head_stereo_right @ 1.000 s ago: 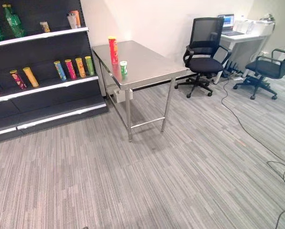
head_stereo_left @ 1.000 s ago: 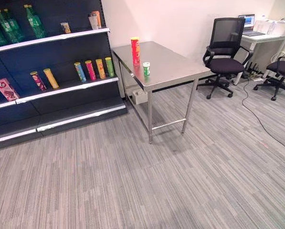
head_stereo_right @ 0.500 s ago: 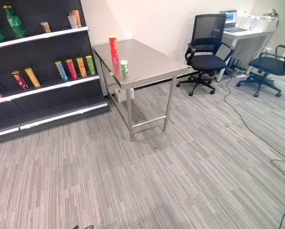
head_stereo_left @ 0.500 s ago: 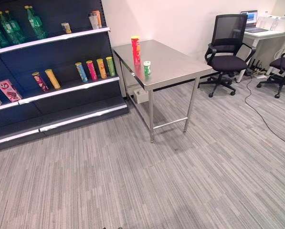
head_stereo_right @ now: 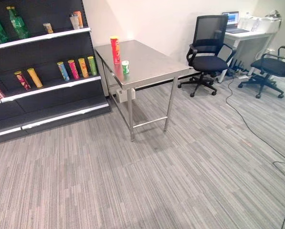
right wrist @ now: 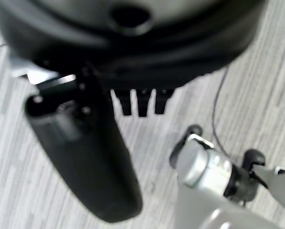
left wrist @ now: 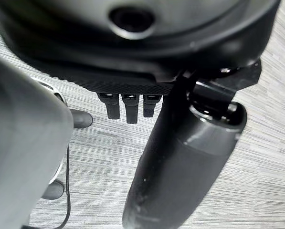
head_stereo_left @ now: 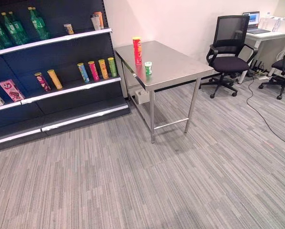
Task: Put the goods on the table back onto the shelves and tidy them up.
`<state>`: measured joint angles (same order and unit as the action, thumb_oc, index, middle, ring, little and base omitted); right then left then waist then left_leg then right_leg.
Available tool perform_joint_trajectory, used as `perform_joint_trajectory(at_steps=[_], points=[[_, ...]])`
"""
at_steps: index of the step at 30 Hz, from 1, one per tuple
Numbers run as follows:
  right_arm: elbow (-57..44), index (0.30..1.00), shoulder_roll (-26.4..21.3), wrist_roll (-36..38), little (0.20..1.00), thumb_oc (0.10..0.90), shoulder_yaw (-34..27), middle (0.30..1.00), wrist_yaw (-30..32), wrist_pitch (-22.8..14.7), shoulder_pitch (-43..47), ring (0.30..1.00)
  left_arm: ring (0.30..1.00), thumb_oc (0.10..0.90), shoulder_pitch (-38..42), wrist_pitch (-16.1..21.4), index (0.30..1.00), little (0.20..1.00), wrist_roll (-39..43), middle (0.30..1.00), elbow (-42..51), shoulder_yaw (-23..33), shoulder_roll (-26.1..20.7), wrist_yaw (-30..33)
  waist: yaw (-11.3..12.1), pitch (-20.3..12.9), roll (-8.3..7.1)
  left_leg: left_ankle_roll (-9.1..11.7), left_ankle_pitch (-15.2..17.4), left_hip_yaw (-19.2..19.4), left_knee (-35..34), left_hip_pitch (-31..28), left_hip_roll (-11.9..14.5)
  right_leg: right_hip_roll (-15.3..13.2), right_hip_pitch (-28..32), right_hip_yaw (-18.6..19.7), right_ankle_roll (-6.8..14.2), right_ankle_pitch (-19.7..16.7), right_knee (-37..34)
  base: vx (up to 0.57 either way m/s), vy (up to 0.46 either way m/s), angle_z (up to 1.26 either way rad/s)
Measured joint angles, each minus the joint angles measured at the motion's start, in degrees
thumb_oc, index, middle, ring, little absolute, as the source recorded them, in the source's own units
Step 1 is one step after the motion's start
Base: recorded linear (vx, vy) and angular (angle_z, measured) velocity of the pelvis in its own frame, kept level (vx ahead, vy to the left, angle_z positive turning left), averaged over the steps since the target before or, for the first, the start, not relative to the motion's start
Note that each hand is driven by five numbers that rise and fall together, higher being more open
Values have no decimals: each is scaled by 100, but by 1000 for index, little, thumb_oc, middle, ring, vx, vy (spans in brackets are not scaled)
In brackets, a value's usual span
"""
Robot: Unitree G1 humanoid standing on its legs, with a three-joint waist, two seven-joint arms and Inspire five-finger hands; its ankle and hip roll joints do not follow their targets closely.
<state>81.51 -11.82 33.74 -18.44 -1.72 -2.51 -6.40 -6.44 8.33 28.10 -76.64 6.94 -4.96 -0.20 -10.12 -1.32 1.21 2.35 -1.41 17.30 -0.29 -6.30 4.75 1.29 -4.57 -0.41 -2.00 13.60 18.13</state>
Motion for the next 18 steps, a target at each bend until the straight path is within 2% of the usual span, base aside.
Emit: perform_joint_trajectory(at_steps=[2, 3, 4, 5, 8, 10, 12, 13, 16, 17, 18], points=[[2, 900, 227, -1, 900, 800, -81, 900, 7, -20, 14, 900, 900, 800, 18, 140, 900, 900, -11, 900, -72, 115, -188, 35, 58, 67, -314, 143, -84, -257, 979, 528, 15, -184, 120, 1, -114, -105, -231, 14, -29, 18], [39, 900, 294, 1, 900, 800, -123, 900, 28, -31, 12, 900, 900, 800, 113, 153, 900, 900, 6, 900, -31, 274, -272, 104, 146, 163, -478, 202, -89, -325, 1599, 877, 103, -216, 361, -50, -167, -311, -564, 77, 19, 31], [106, 900, 261, 2, 900, 800, -113, 900, 74, -40, 13, 900, 900, 800, 192, 158, 900, 900, -3, 900, -11, 296, -276, 134, 180, 220, -474, 227, -77, -286, 1878, 1087, 266, -166, 592, -122, -196, -501, -913, 180, 54, 42], [116, 900, 150, 3, 900, 800, -103, 900, 88, -77, 15, 900, 900, 800, 204, 151, 900, 900, -4, 900, 14, 281, -231, 106, 174, 293, -341, 228, -99, -125, 1578, 1225, 544, -55, 788, -187, -156, -616, -1295, 222, 68, 33], [75, 900, 53, 0, 900, 800, -101, 900, 86, -119, 58, 900, 900, 800, 213, 151, 900, 900, -6, 900, -56, 264, -175, 93, 276, 286, -227, 426, -300, -78, 164, 1320, 714, -30, 832, -107, -107, -643, -1517, 246, 99, -1], [74, 900, 20, 0, 900, 800, -121, 900, 86, -138, 64, 900, 900, 800, 251, 155, 900, 900, 0, 900, -64, 266, -144, 83, 315, 318, -158, 509, -502, -188, -457, 1433, 844, -9, 900, -71, -61, -681, -1657, 293, 111, -4], [82, 900, -69, -3, 900, 800, -162, 900, 85, -127, 72, 900, 900, 800, 313, 207, 900, 900, 6, 900, -39, 261, -100, 68, 348, 399, -42, 553, -586, -372, -506, 1738, 955, -19, 1073, -3, -150, -743, -1771, 317, 108, -7], [80, 900, -112, -6, 900, 800, -154, 900, 86, -134, 75, 900, 900, 800, 295, 200, 900, 900, 8, 900, -44, 282, -97, 54, 367, 428, 6, 573, -602, -423, -526, 1793, 1003, -67, 1247, 57, -13, -655, -1888, 269, 85, -26], [72, 900, -192, -111, 900, 800, -150, 900, 91, -143, 65, 900, 900, 800, 269, 200, 900, 900, 20, 900, -74, 328, -115, 40, 346, 470, 87, 567, -601, -363, -398, 1972, 999, -250, 1723, 133, 66, -556, -2115, 451, 150, -33], [123, 900, -206, -161, 900, 800, -208, 900, 89, -144, 67, 900, 900, 800, 262, 201, 900, 900, 19, 900, -100, 496, -128, 20, 378, 471, 65, 513, -561, -260, -228, 1911, 969, -360, 1855, 214, 160, -436, -2221, 685, 255, -72], [157, 900, -306, -224, 900, 800, -195, 900, 79, -132, -36, 900, 900, 800, 177, 189, 900, 900, 4, 900, -117, 680, -85, -7, 428, 401, 88, 364, -397, -141, 212, 1694, 832, -614, 2186, 384, 384, -272, -2282, 365, 141, -74]])
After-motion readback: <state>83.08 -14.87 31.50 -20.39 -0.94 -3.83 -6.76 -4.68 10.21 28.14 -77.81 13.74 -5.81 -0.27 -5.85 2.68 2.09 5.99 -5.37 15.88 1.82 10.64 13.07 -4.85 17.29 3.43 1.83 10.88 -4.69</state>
